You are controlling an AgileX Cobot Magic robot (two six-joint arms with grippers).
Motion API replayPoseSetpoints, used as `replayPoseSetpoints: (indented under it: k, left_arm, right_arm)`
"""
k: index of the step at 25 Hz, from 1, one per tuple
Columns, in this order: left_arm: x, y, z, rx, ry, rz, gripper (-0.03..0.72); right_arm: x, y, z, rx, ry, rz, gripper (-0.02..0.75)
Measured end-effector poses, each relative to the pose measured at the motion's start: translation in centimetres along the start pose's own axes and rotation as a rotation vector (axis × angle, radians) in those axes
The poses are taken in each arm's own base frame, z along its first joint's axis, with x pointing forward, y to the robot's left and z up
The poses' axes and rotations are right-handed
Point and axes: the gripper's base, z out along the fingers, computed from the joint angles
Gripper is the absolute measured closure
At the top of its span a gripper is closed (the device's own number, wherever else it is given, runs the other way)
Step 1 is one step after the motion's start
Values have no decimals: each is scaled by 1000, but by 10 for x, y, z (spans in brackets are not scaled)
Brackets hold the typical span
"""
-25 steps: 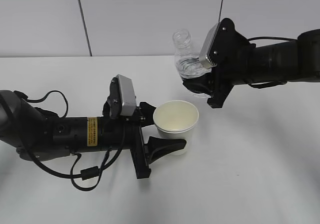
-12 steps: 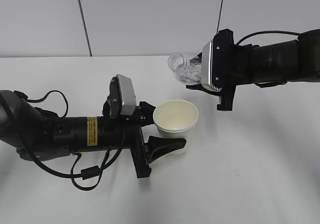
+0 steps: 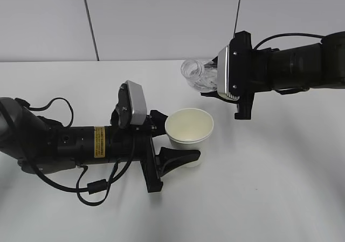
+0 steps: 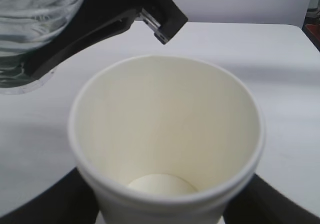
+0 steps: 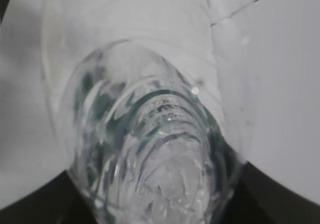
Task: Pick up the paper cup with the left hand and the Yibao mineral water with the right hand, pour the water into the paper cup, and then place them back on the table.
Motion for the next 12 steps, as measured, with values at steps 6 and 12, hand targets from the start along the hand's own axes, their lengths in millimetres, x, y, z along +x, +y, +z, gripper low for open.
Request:
replayPoseSetpoints:
  k: [6,12]
  left_arm:
    - [0,0,0,0,0,0,259]
    - [0,0,0,0,0,0,260]
  right_arm:
    - [-2,0,0,0,-19,0,310]
    - [-2,0,0,0,-21,0,310]
